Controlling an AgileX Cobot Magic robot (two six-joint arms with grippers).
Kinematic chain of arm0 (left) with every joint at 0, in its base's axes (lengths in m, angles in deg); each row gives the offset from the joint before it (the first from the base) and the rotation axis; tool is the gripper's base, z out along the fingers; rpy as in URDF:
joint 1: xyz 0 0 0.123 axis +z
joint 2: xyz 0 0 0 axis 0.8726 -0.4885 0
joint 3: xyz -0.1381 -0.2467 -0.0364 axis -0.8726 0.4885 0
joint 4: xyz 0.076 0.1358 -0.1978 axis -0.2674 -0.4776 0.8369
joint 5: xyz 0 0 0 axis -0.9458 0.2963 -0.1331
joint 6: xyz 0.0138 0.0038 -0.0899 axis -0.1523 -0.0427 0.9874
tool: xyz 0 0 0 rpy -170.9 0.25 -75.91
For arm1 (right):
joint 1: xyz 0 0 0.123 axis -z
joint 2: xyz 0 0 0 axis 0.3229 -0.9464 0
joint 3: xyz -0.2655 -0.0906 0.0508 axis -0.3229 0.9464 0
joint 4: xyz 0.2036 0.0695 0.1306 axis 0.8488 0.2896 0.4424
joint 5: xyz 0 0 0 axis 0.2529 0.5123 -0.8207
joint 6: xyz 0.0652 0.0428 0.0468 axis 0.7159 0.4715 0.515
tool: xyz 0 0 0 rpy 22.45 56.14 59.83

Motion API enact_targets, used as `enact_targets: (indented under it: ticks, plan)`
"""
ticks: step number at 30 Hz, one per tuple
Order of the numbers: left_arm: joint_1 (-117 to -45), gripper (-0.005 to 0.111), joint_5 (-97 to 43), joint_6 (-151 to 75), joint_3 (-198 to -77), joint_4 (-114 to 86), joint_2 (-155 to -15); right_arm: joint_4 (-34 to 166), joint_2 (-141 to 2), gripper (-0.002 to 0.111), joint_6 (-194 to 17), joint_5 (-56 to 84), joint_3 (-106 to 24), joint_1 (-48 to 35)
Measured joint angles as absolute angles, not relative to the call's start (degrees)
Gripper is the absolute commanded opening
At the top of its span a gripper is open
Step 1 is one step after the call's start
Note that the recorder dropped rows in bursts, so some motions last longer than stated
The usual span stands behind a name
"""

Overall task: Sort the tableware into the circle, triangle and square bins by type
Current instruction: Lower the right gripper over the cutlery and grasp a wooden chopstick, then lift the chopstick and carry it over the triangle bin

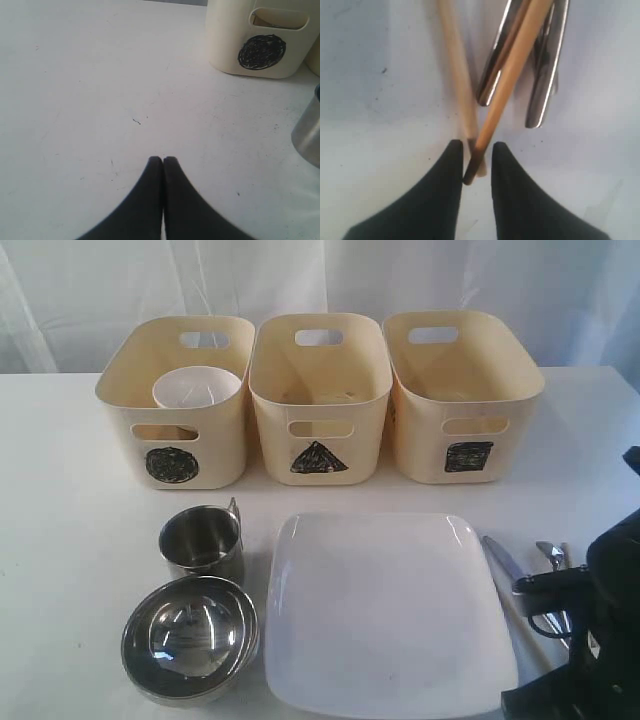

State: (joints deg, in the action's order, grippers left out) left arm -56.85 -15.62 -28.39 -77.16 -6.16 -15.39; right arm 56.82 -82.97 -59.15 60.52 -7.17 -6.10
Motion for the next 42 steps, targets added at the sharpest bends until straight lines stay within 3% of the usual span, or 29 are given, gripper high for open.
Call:
enact_targets:
  ticks: [10, 37, 42]
  plan:
    - [-56.85, 0.0, -15.62, -28.39, -77.16, -6.16, -15.39, 56.82, -82.97, 0.0, -58.91, 60.76, -7.17, -6.1]
    - [-56.85, 0.0, -15.62, -28.39, -77.16, -6.16, -15.39, 54.34, -72.93, 0.0, -58.91, 63.67, -7.04, -5.88]
    - [-56.85, 0.0, -15.62, -28.39, -77.16, -6.16, -15.39, 53.83, -69.6, 0.0, -60.37, 64.3, -11.8, -5.88]
